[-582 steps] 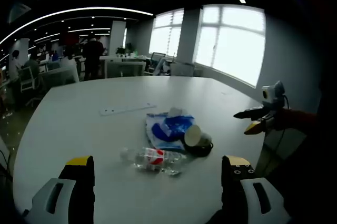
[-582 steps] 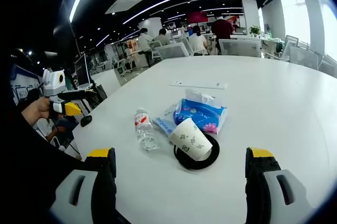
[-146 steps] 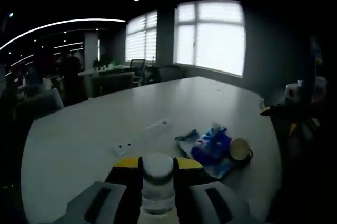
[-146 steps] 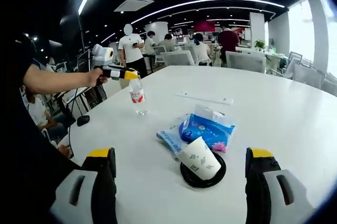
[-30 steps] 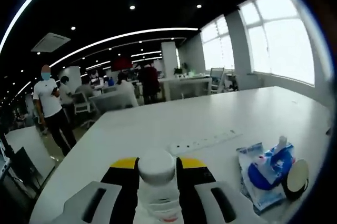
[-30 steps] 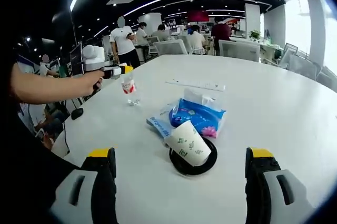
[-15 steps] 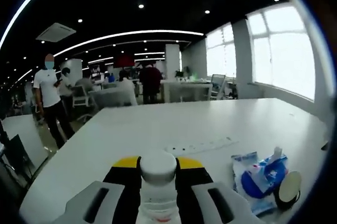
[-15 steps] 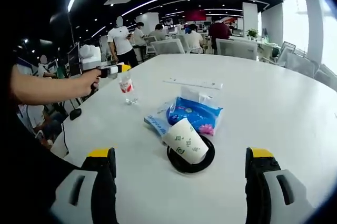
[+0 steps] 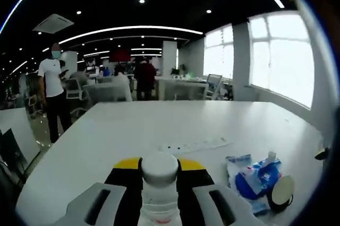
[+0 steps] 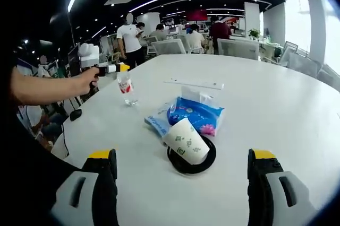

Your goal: Arrange the tabletop items into an orderly group along one side of the table until the central work area is clear of visible clutter.

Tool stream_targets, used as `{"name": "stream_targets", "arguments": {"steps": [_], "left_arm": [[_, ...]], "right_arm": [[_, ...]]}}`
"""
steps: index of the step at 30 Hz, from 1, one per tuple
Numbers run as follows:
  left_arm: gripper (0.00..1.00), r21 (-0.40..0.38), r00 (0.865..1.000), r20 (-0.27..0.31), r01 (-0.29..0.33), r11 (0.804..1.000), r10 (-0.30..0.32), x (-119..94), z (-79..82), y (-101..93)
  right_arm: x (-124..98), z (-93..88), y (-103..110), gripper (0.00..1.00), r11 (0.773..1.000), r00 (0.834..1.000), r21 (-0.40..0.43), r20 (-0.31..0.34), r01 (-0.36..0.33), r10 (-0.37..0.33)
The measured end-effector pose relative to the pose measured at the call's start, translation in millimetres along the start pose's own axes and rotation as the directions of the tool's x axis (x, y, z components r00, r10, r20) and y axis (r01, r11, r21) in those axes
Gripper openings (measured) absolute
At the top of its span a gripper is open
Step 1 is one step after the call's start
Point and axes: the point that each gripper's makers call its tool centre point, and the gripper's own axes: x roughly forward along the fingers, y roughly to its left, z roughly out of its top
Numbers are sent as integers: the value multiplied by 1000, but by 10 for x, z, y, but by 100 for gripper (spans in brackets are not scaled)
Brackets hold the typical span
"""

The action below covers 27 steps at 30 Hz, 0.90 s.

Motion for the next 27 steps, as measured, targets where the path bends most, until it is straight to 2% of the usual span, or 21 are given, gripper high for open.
{"name": "stream_targets", "arguments": {"steps": [4, 5, 7, 8, 11, 15, 18, 20, 23, 27], "left_arm": [[20, 47, 996, 5, 83, 995, -83, -37, 85, -133], [20, 55, 991, 8, 131, 990, -132, -43, 112, -193], [20, 57, 988, 1, 152, 987, -152, -65, 151, -198], [20, 78, 982, 1, 189, 979, -190, -73, 186, -240], [20, 129, 974, -15, 227, 965, -227, -73, 214, -233], [20, 137, 960, -10, 277, 951, -278, -66, 302, -233], [20, 159, 944, -19, 329, 931, -330, -32, 348, -207], [20, 177, 931, -26, 363, 915, -364, -60, 391, -265], [21, 173, 907, -42, 419, 891, -418, -19, 408, -215], [21, 220, 896, -74, 443, 869, -438, -43, 405, -254]], "right_arm": [[-1, 6, 5, 100, 1000, 1000, 1, 4, 0, 0], [0, 7, 8, 100, 1000, 1000, 2, 5, -1, 1], [0, 12, 13, 100, 1000, 1000, -1, 5, 1, -1], [2, 16, 12, 100, 1000, 1000, 0, 8, 2, -2], [4, 21, 11, 100, 1000, 1000, 3, 12, 3, -4], [14, 24, 21, 100, 1000, 1000, 4, 14, 3, -4], [26, 32, 27, 100, 1000, 1000, 2, 15, 4, -4], [27, 45, 34, 100, 1000, 1000, 0, 17, 5, -5], [24, 65, 45, 100, 1000, 1000, 0, 20, 7, -7], [21, 62, 54, 100, 1000, 1000, -4, 16, 13, -13]]}}
